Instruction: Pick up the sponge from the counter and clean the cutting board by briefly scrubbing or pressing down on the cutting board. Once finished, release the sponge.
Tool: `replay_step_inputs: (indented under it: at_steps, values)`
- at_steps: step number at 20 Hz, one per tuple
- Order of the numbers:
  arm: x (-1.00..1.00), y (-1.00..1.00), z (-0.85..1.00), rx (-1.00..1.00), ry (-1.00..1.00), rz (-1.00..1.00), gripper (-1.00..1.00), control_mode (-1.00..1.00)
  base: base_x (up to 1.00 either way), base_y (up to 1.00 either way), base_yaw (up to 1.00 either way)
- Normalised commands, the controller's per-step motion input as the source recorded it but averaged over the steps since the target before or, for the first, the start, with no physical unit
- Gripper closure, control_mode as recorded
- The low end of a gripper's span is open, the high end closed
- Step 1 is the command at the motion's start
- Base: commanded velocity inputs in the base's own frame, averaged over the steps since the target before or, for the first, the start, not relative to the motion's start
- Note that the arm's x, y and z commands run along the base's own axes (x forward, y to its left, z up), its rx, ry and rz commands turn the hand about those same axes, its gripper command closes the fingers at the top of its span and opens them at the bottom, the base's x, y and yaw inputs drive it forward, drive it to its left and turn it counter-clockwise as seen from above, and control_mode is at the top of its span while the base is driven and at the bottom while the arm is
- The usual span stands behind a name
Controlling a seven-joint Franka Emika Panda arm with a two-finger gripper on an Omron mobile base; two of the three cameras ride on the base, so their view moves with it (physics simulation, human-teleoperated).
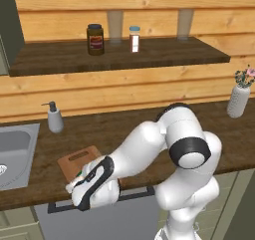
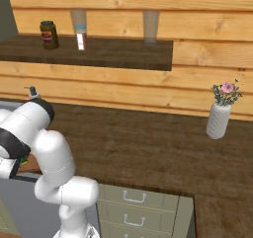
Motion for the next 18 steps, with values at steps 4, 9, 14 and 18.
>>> replay_step_inputs:
  at_steps: [4, 9, 14, 18]
  values:
    - [0.36, -0.99, -0.02, 0.0, 0.0, 0.02, 1.0, -1.0, 0.0, 0.0, 0.0]
    - [0.57, -1.0, 0.0, 0.0, 0.02, 0.04, 1.0, -1.0, 0.0, 0.0, 0.0]
    - [0.81, -1.0, 0.0, 0.0, 0.07, 0.07, 1.0, -1.0, 0.0, 0.0, 0.0]
    - [0.87, -0.96, 0.0, 0.0, 0.12, 0.11, 1.0, -1.0, 0.0, 0.0, 0.0]
